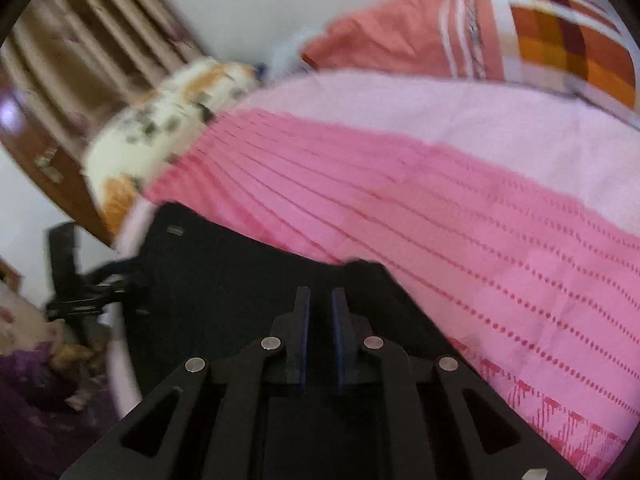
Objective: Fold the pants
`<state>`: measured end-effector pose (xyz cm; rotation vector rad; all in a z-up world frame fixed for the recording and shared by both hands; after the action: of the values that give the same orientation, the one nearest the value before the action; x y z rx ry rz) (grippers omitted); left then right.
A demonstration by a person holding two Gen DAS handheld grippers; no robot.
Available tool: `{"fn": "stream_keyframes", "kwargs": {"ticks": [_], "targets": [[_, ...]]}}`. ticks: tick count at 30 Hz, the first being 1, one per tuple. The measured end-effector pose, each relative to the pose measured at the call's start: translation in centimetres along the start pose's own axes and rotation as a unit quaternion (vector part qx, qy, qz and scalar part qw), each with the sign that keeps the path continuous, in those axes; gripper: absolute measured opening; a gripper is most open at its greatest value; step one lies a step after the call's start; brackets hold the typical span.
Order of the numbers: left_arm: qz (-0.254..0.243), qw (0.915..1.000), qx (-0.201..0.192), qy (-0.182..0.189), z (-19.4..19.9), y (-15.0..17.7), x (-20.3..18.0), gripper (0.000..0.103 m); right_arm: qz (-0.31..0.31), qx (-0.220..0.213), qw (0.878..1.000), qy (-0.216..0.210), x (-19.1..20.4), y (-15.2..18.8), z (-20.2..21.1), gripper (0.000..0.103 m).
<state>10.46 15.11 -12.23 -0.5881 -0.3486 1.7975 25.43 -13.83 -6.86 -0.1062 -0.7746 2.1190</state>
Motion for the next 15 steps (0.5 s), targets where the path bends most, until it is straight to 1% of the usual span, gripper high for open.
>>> {"fn": "stream_keyframes", "kwargs": {"ticks": [1, 2, 3, 5, 6, 7, 8, 10, 12, 13, 14, 15], "targets": [[0.006, 1.0000, 0.004, 0.006, -0.3, 0.2, 0.2, 0.102, -0.027, -0.015, 0.999, -0.015, -1.0, -0.1, 0.0, 0.000], [0.016, 0.9997, 0.001, 0.016, -0.4, 0.2, 0.5, 0.102, -0.055, -0.017, 0.998, -0.018, -2.2, -0.1, -0.2, 0.000], [0.020, 0.9996, -0.006, 0.019, -0.3, 0.2, 0.7, 0.102, -0.084, -0.015, 0.996, -0.029, -3.2, 0.0, -0.2, 0.000], [0.021, 0.9996, -0.004, 0.018, -0.2, 0.2, 0.7, 0.102, -0.106, -0.026, 0.993, -0.032, -3.9, 0.2, 0.5, 0.000], [0.021, 0.9996, -0.004, 0.017, -0.1, 0.2, 0.7, 0.102, -0.112, -0.044, 0.992, -0.041, -3.8, 0.1, 1.4, 0.004], [0.024, 0.9996, -0.006, 0.015, -0.1, 0.2, 0.9, 0.102, -0.107, -0.064, 0.991, -0.040, -3.2, 0.0, 2.4, 0.009], [0.030, 0.9994, -0.008, 0.016, 0.1, 0.1, 1.1, 0.102, -0.096, -0.076, 0.992, -0.034, -2.6, -0.2, 3.0, 0.010], [0.047, 0.9984, -0.022, 0.024, 1.0, 0.0, 1.5, 0.102, -0.070, -0.076, 0.994, -0.028, -1.2, -0.5, 3.3, 0.010], [0.058, 0.9972, -0.039, 0.027, 2.0, -0.3, 1.9, 0.102, -0.038, -0.052, 0.998, -0.016, 0.3, -0.8, 1.9, 0.010], [0.062, 0.9966, -0.046, 0.027, 2.6, -0.6, 2.3, 0.102, -0.027, -0.035, 0.999, 0.003, 0.8, -0.5, 1.0, 0.010], [0.063, 0.9966, -0.045, 0.026, 2.9, -0.7, 2.6, 0.102, -0.020, -0.019, 0.999, 0.021, 0.8, -0.4, 0.1, 0.009], [0.064, 0.9968, -0.043, 0.023, 3.2, -0.9, 3.0, 0.102, -0.019, -0.014, 0.999, 0.028, 0.6, -0.2, -0.4, 0.007]]}}
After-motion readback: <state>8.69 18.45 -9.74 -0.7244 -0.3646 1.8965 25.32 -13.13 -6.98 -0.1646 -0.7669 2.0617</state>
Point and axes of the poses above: each gripper's, at about its wrist camera, not at the fingertips, and z roughly against the way its jaws point, x to its left, y to its underside, the point moved 3 cm from there along -z, roughly the way its jaws point, and after that the axes turned 6 degrees about z, right-handed, at the moved point
